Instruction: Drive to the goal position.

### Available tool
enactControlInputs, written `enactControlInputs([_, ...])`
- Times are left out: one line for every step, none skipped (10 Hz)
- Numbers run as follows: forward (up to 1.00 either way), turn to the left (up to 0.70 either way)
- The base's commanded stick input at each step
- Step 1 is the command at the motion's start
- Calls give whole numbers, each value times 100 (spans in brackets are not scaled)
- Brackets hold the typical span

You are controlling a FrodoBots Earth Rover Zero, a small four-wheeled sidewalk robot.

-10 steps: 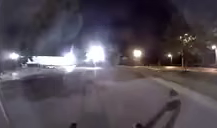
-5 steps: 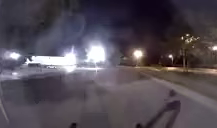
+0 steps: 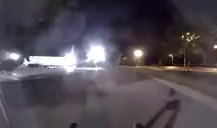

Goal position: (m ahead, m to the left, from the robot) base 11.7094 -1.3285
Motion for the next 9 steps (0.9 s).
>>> enactControlInputs([50,0])
enactControlInputs([50,0])
enactControlInputs([50,0])
enactControlInputs([50,0])
enactControlInputs([50,0])
enactControlInputs([50,0])
enactControlInputs([50,0])
enactControlInputs([50,0])
enactControlInputs([50,0])
